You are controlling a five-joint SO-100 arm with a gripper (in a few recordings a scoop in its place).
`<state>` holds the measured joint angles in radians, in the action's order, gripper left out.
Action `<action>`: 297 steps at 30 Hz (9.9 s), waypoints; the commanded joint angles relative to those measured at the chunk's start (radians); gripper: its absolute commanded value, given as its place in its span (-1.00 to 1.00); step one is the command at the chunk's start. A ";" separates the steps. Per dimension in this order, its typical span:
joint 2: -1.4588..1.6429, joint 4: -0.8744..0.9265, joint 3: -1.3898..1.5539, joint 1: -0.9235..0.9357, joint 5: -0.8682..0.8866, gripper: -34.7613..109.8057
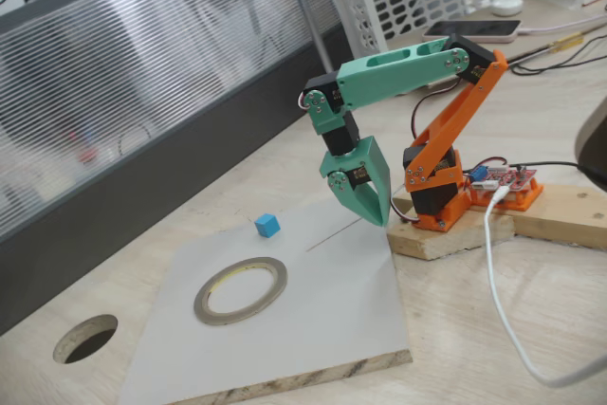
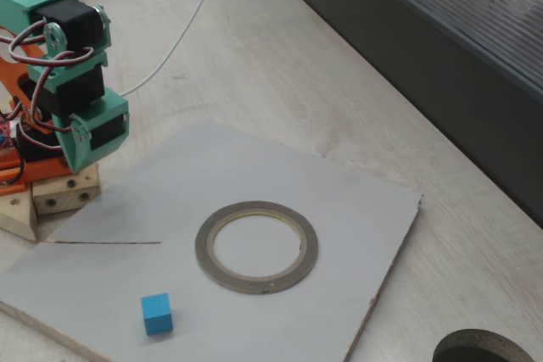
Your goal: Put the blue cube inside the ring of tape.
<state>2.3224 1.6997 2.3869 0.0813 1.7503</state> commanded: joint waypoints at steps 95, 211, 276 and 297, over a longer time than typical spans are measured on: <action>-1.327 0.006 -1.591 0.324 0.003 -0.51; -1.440 0.109 -1.609 0.327 0.015 0.44; -1.436 0.100 -1.605 0.327 0.011 0.44; -1.431 0.107 -1.603 0.327 0.014 0.44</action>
<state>0.8345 1.7871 0.7808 0.3988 1.7564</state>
